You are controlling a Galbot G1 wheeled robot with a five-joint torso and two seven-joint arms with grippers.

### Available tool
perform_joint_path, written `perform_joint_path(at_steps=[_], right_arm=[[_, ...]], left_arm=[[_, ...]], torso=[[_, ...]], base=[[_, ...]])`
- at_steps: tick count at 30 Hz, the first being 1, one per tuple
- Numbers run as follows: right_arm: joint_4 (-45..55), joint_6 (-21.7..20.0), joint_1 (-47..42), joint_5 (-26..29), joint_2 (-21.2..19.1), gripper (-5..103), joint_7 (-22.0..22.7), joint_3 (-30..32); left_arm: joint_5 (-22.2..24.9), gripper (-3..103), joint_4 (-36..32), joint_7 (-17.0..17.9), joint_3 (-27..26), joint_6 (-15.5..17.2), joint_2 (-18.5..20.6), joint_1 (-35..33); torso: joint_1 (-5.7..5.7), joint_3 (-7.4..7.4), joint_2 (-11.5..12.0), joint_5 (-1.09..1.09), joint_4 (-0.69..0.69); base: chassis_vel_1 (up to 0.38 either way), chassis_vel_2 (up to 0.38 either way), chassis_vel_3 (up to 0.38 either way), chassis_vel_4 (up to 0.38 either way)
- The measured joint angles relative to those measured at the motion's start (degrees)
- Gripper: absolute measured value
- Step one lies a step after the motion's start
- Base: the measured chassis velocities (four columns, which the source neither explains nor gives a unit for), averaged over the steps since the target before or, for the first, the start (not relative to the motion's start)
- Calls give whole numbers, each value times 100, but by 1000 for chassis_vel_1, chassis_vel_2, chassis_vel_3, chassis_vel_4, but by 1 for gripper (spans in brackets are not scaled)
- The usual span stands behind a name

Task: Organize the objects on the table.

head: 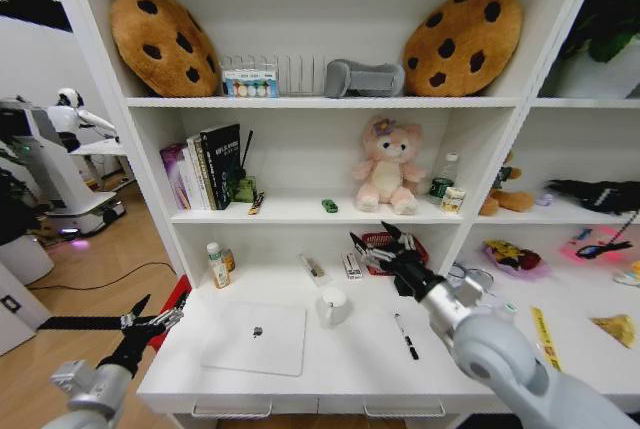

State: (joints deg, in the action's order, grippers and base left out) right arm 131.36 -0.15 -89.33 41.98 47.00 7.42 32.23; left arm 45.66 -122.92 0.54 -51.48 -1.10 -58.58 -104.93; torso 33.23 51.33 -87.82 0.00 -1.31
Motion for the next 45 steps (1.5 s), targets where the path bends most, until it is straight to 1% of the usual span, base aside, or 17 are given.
perform_joint_path(at_steps=[2, 5, 7, 8, 9, 11, 12, 14, 15, 18, 20, 22, 26, 29, 35, 38, 45], right_arm=[[-523, 267, -753, -571, 427, 100, 63, 183], [-641, 200, -851, -672, 495, 100, 206, 180], [-653, -504, -930, -751, 546, 100, 781, 115], [-653, -504, -930, -751, 546, 100, 781, 115], [-475, -1368, -866, -427, 524, 100, 1325, 53], [-321, -2449, -566, 582, 442, 100, 2044, -51], [-321, -2449, -566, 582, 442, 100, 2044, -51], [-398, -3158, -271, 1425, 351, 100, 2632, -84], [-398, -3158, -271, 1425, 351, 100, 2632, -84], [-641, -3797, -44, 2161, 247, 100, 3073, -39], [-668, -3859, -16, 2240, 232, 100, 3097, -34], [-866, -4158, 224, 2700, 124, 100, 3126, -35], [-1088, -4198, 579, 3109, -10, 100, 3103, -162], [-1804, -4289, 1455, 3846, -350, 100, 3059, -533], [-2297, -4277, 1989, 4041, -604, 100, 2955, -823], [-2432, -4256, 2119, 3811, -731, 100, 2717, -1070], [-2456, -4233, 2249, 3673, -807, 100, 2593, -1469]], left_arm=[[0, 100, 0, 0, 0, 0, 0, 0], [0, 100, 0, 0, 0, 0, 0, 0], [0, 100, 0, 0, 0, 0, 0, 0], [0, 100, 0, 0, 0, 0, 0, 0], [0, 100, 0, 0, 0, 0, 0, 0], [0, 100, 0, 0, 0, 0, 0, 0], [0, 100, 0, 0, 0, 0, 0, 0], [0, 100, 0, 0, 0, 0, 0, 0], [0, 100, 0, 0, 0, 0, 0, 0], [0, 100, 0, 0, 0, 0, 0, 0], [0, 100, 0, 0, 0, 0, 0, 1], [0, 100, 0, 0, 0, 0, 0, 0], [0, 100, 0, 0, 0, 0, 0, 0], [0, 100, 0, 0, 0, 0, 0, 0], [0, 100, 0, 0, 0, 0, 0, 0], [0, 100, 0, 0, 0, 0, 0, 0], [0, 100, 0, 0, 0, 0, 0, 0]], torso=[[0, 0, 0, 0, -1], [0, 0, 0, 1, -1], [0, 1, 0, 1, 0], [0, 1, 0, 1, 0], [0, 1, 0, -1, 0], [0, 1, 0, -1, 1], [0, 1, 0, -1, 1], [1, 1, 1, -1, 3], [1, 1, 1, -1, 3], [2, 1, 1, 1, 1], [2, 1, 1, 0, 1], [1, 1, 1, 1, -1], [1, 1, 1, 0, 0], [2, 2, 2, 1, 1], [2, 2, 1, 0, 2], [2, 2, 1, 0, 1], [2, 1, 1, 0, 1]], base=[[0, 0, 0, 0], [0, 0, 0, 0], [0, 0, 0, 0], [0, 0, 0, 0], [0, 0, 0, 0], [0, 0, 0, 0], [0, 0, 0, 0], [0, 0, 0, 0], [0, 0, 0, 0], [0, 0, 0, 0], [0, 0, 0, 0], [0, 0, 0, 0], [0, 0, 0, 0], [0, 0, 0, 0], [0, 0, 0, 0], [0, 0, 0, 0], [0, 0, 0, 0]])
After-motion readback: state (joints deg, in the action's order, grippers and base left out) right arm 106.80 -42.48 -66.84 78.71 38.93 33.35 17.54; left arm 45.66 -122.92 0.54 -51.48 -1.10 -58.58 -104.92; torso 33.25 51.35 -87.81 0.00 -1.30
